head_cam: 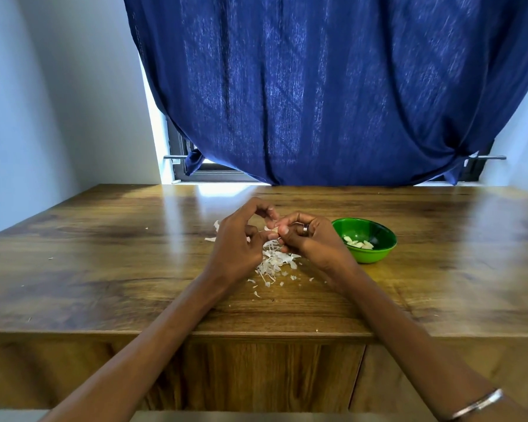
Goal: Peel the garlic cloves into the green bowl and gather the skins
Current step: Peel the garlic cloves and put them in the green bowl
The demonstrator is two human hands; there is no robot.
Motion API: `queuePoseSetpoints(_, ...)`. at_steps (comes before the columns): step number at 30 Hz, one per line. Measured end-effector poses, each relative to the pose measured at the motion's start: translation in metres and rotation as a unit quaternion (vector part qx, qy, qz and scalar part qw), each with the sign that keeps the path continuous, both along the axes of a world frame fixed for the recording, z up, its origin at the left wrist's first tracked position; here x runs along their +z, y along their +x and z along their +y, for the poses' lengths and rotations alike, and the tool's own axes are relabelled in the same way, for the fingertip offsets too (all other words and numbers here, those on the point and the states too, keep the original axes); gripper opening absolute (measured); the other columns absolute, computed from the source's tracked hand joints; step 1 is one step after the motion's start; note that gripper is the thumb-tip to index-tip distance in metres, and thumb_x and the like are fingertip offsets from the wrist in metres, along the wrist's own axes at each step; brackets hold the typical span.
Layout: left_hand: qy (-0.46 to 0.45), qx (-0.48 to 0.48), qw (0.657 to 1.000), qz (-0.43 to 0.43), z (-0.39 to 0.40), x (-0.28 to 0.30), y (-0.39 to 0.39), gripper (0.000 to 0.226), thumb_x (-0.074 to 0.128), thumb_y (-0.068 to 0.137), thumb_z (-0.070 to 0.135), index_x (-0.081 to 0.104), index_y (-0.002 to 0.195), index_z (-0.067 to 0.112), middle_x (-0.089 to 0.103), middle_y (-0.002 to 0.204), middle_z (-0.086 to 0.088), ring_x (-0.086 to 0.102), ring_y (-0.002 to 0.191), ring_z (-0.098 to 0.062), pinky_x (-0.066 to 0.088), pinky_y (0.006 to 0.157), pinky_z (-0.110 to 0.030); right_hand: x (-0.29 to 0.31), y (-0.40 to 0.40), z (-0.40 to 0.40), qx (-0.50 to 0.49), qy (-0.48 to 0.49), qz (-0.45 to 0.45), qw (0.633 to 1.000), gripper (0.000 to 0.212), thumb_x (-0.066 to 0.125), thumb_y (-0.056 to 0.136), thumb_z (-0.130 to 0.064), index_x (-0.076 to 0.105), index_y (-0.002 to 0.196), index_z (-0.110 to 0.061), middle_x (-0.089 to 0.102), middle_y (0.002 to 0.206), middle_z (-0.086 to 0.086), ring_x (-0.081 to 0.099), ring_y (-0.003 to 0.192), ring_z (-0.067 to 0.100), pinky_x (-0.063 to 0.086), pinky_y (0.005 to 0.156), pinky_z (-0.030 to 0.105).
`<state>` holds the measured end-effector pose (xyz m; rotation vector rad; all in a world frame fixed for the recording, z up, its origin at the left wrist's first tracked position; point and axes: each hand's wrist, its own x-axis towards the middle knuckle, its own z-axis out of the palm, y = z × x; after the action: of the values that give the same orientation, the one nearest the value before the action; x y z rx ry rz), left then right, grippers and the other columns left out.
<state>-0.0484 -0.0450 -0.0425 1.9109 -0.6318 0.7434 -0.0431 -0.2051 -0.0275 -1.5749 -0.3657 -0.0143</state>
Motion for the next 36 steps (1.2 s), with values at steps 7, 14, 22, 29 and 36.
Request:
queuePoseSetpoints(7,0.018,-0.012,1.0,-0.005,0.003,-0.002,0.004,0.042,0.058,0.084,-0.021,0.057,0.107,0.014,0.059,0.093,0.011,0.064,0.054,-0.034,0.048,0.061,-0.012,0.0,0.002,0.0,0.018,-0.004,0.003,1.0,0.012,0.06,0.095,0.001,0.068,0.092,-0.008,0.074,0.094,0.014,0.069,0.078,0.012,0.055,0.068,0.019)
queuePoseSetpoints(14,0.015,0.006,1.0,-0.005,0.003,-0.005,0.007,0.04,0.052,0.082,-0.021,0.058,0.101,0.014,0.062,0.093,0.016,0.059,0.049,-0.037,0.051,0.05,-0.04,-0.006,0.004,0.003,0.011,0.002,0.002,1.0,0.011,0.062,0.094,0.003,0.067,0.089,-0.006,0.073,0.105,0.024,0.071,0.088,0.022,0.058,0.078,0.027)
queuePoseSetpoints(22,-0.006,0.025,0.999,-0.024,0.002,-0.003,0.005,0.048,0.051,0.078,-0.023,0.057,0.099,0.02,0.063,0.092,0.006,0.056,0.053,-0.016,0.049,0.056,-0.024,-0.004,-0.002,0.011,0.009,0.055,-0.018,0.998,0.008,0.062,0.094,0.003,0.064,0.089,-0.003,0.073,0.094,0.014,0.071,0.078,0.009,0.058,0.073,0.021)
queuePoseSetpoints(29,-0.01,0.034,0.998,-0.049,0.003,-0.005,0.007,0.047,0.05,0.082,-0.022,0.057,0.107,0.017,0.06,0.095,0.017,0.059,0.065,-0.031,0.055,0.062,-0.049,-0.001,-0.003,0.008,0.027,0.128,0.033,0.991,0.01,0.067,0.088,0.004,0.067,0.097,-0.001,0.075,0.091,0.016,0.072,0.078,0.015,0.059,0.074,0.021)
queuePoseSetpoints(36,-0.008,0.048,0.997,-0.062,0.004,-0.002,0.006,0.044,0.058,0.087,-0.02,0.06,0.115,0.014,0.06,0.092,0.016,0.064,0.076,-0.01,0.057,0.067,-0.025,-0.001,-0.003,0.004,0.02,0.083,0.021,0.996,0.022,0.069,0.089,-0.003,0.074,0.109,-0.009,0.078,0.099,0.008,0.071,0.082,0.009,0.059,0.077,0.023)
